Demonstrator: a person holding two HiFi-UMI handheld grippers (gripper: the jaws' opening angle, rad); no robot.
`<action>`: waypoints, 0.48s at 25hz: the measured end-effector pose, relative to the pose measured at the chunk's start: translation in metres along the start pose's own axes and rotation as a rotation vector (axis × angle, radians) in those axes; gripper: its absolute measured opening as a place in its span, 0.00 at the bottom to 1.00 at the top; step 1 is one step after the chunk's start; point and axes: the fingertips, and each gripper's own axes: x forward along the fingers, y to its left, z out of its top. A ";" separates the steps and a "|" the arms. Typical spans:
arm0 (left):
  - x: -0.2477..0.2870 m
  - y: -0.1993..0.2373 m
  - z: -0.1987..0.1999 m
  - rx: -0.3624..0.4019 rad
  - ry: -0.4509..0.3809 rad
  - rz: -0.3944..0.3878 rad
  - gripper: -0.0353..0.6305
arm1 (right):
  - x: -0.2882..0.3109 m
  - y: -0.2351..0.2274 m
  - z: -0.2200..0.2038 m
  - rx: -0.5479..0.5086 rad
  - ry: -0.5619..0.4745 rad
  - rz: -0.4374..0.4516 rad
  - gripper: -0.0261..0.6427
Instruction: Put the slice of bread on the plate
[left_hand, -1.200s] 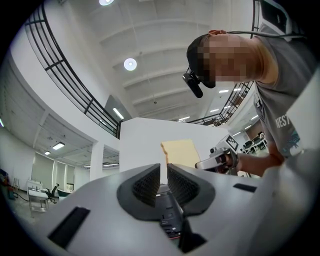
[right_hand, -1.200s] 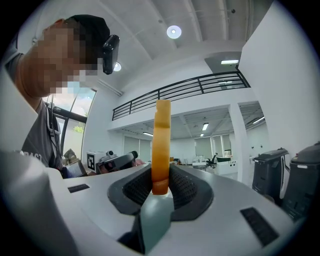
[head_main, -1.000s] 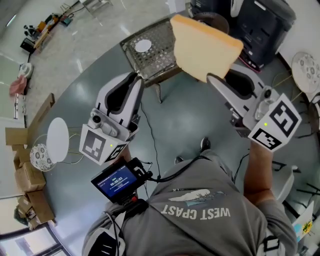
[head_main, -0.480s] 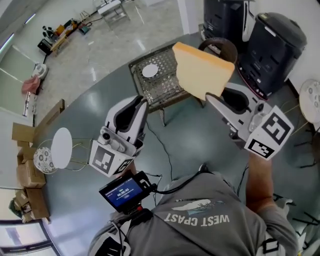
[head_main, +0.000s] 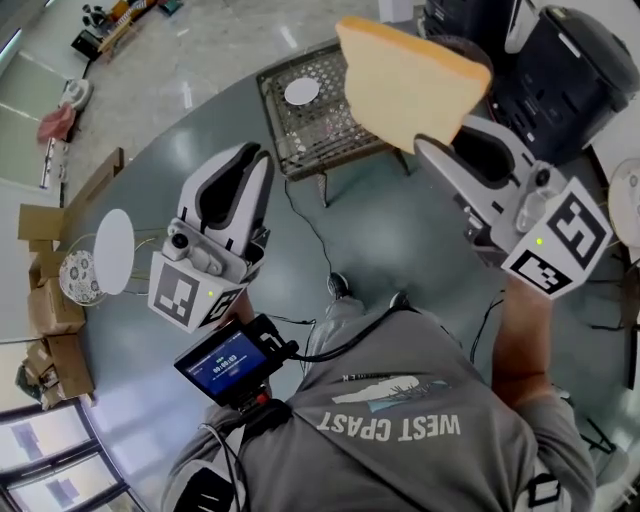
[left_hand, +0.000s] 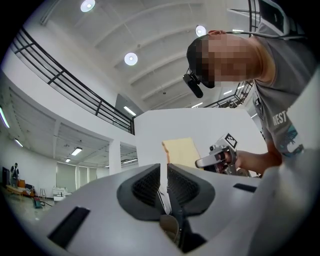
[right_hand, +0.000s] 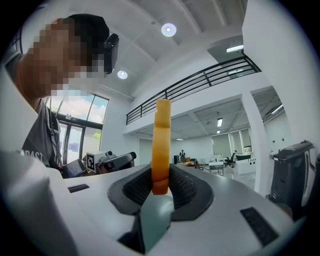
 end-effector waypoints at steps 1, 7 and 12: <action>-0.004 0.011 -0.002 -0.003 -0.001 -0.001 0.13 | 0.010 0.000 0.000 0.000 0.002 -0.007 0.17; -0.013 0.052 -0.020 -0.021 -0.027 -0.037 0.13 | 0.056 0.000 -0.015 0.014 0.010 -0.035 0.17; -0.018 0.094 -0.040 -0.048 -0.048 -0.058 0.13 | 0.095 -0.004 -0.023 0.022 0.002 -0.058 0.17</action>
